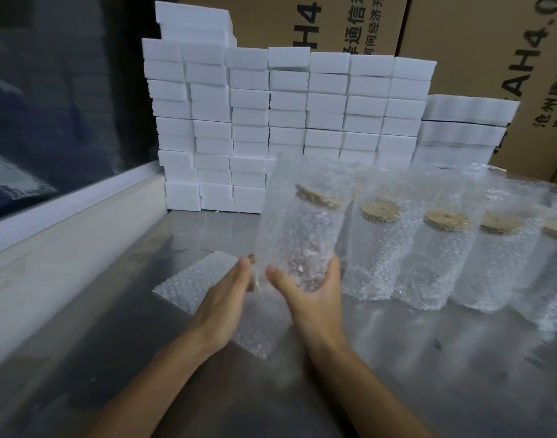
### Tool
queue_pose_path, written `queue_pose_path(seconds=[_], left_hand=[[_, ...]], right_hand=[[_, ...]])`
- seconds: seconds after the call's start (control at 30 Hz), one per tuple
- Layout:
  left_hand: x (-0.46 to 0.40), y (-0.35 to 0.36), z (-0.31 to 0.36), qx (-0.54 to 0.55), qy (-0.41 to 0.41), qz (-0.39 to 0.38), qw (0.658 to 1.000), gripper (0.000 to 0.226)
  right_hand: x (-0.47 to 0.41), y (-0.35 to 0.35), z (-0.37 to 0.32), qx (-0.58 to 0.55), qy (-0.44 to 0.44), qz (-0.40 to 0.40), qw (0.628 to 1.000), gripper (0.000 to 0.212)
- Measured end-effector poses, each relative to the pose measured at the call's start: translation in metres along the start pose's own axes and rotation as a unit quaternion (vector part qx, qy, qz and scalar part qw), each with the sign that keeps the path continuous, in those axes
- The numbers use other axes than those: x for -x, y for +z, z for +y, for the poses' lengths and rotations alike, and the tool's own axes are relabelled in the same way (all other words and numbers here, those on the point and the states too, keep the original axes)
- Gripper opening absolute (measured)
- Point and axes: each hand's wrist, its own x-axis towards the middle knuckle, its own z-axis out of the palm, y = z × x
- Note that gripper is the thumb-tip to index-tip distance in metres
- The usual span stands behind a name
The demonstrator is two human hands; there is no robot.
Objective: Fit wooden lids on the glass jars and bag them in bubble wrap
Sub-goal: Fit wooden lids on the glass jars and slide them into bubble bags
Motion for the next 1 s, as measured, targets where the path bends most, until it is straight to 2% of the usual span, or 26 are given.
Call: queue_pose_path(seconds=[0.07, 0.17, 0.3, 0.4, 0.57, 0.7, 0.9, 1.0], left_hand=[[0.000, -0.006, -0.008, -0.208, -0.010, -0.032, 0.978, 0.060], [-0.003, -0.012, -0.008, -0.325, 0.015, -0.008, 0.946, 0.070], [-0.008, -0.023, -0.010, -0.445, 0.018, 0.053, 0.894, 0.038], [-0.008, -0.031, -0.016, -0.456, 0.008, 0.095, 0.885, 0.034], [-0.010, -0.035, -0.020, -0.472, -0.005, 0.137, 0.871, 0.032], [-0.011, -0.036, -0.022, -0.471, -0.015, 0.142, 0.870, 0.027], [-0.012, -0.035, -0.025, -0.463, -0.031, 0.129, 0.876, 0.029], [-0.013, -0.034, -0.026, -0.463, -0.032, 0.131, 0.876, 0.029]], right_hand=[[-0.005, -0.007, 0.003, 0.032, -0.015, 0.058, 0.998, 0.072], [-0.013, -0.020, 0.011, 0.083, -0.012, 0.094, 0.992, 0.078], [-0.022, -0.030, 0.025, 0.160, 0.045, 0.077, 0.983, 0.101], [-0.031, -0.031, 0.030, 0.183, 0.044, 0.065, 0.980, 0.109], [-0.048, -0.028, 0.035, 0.208, 0.042, 0.070, 0.975, 0.107], [-0.062, -0.023, 0.040, 0.220, 0.039, 0.063, 0.973, 0.106], [-0.078, -0.015, 0.045, 0.220, 0.018, 0.112, 0.969, 0.105], [-0.084, -0.014, 0.050, 0.245, 0.026, 0.103, 0.964, 0.104]])
